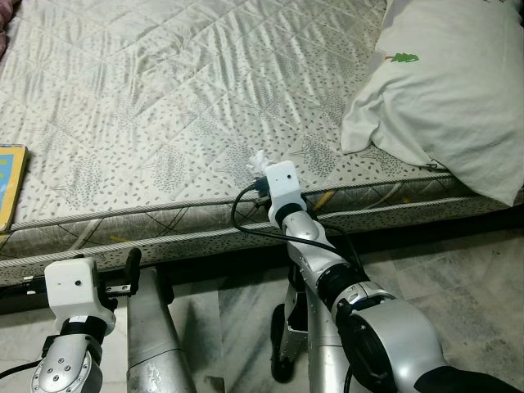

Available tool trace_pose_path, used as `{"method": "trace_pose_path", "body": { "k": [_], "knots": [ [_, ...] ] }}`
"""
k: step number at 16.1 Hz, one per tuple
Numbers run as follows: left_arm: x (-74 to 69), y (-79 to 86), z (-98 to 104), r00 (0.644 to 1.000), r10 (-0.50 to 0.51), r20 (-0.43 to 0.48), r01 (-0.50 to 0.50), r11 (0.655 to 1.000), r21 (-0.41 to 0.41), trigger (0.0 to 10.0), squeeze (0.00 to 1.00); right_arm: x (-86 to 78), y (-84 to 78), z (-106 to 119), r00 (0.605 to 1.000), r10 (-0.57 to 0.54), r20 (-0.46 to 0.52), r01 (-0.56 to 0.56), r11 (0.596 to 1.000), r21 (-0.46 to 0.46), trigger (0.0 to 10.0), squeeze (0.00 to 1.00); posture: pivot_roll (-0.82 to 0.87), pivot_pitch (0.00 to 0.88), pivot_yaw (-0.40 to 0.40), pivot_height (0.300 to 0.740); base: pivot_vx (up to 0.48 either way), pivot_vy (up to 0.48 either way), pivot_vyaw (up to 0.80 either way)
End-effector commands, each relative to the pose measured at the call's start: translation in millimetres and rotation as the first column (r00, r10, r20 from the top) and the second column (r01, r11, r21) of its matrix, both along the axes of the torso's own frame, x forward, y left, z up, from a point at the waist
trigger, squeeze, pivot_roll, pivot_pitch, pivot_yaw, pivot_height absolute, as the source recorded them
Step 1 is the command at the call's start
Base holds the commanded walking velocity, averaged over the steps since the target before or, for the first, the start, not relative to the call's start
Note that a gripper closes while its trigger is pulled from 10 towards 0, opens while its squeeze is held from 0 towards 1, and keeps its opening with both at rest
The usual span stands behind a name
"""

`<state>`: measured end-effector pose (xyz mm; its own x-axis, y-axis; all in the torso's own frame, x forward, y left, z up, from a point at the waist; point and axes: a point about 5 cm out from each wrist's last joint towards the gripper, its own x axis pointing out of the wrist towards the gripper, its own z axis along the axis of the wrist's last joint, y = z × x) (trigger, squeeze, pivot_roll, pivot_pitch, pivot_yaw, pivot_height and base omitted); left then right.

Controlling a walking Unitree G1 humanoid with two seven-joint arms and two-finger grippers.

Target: Clean up the room

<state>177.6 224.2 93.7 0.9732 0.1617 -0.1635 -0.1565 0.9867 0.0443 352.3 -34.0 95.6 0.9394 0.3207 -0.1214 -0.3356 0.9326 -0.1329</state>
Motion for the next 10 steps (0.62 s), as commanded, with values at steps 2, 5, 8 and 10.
{"method": "trace_pose_path", "body": {
  "k": [2, 5, 8, 10],
  "knots": [
    [-2.5, -0.8, -4.5, 1.000, 0.003, -0.023, -0.004, 1.000, -0.003, 10.0, 0.00, -8.4, 1.2, -15.7, 0.998, 0.017, -0.063, -0.018, 1.000, -0.017, 0.0, 0.00, 0.17, 0.259, -0.095, 0.484, 0.000, 0.000, 0.00],
    [2.7, -1.4, -5.7, 1.000, 0.004, -0.019, -0.004, 1.000, -0.005, 10.0, 0.00, -8.1, -3.4, -17.3, 0.998, 0.022, -0.066, -0.023, 0.999, -0.024, 0.0, 0.00, 0.16, 0.246, -0.096, 0.484, 0.000, 0.000, 0.00],
    [12.7, -1.1, -4.9, 1.000, -0.002, 0.001, 0.002, 1.000, 0.003, 10.0, 0.00, -4.1, -10.8, -13.9, 0.998, 0.013, -0.058, -0.014, 1.000, -0.008, 0.0, 0.00, 0.15, 0.214, -0.092, 0.484, 0.000, 0.000, 0.00],
    [25.9, 1.1, -5.6, 1.000, -0.006, 0.015, 0.006, 1.000, 0.004, 10.0, 0.00, 0.8, -20.5, -8.5, 0.999, -0.004, -0.035, 0.004, 1.000, 0.008, 0.0, 0.00, 0.14, 0.160, -0.082, 0.484, 0.000, 0.000, 0.00]
  ]
}}
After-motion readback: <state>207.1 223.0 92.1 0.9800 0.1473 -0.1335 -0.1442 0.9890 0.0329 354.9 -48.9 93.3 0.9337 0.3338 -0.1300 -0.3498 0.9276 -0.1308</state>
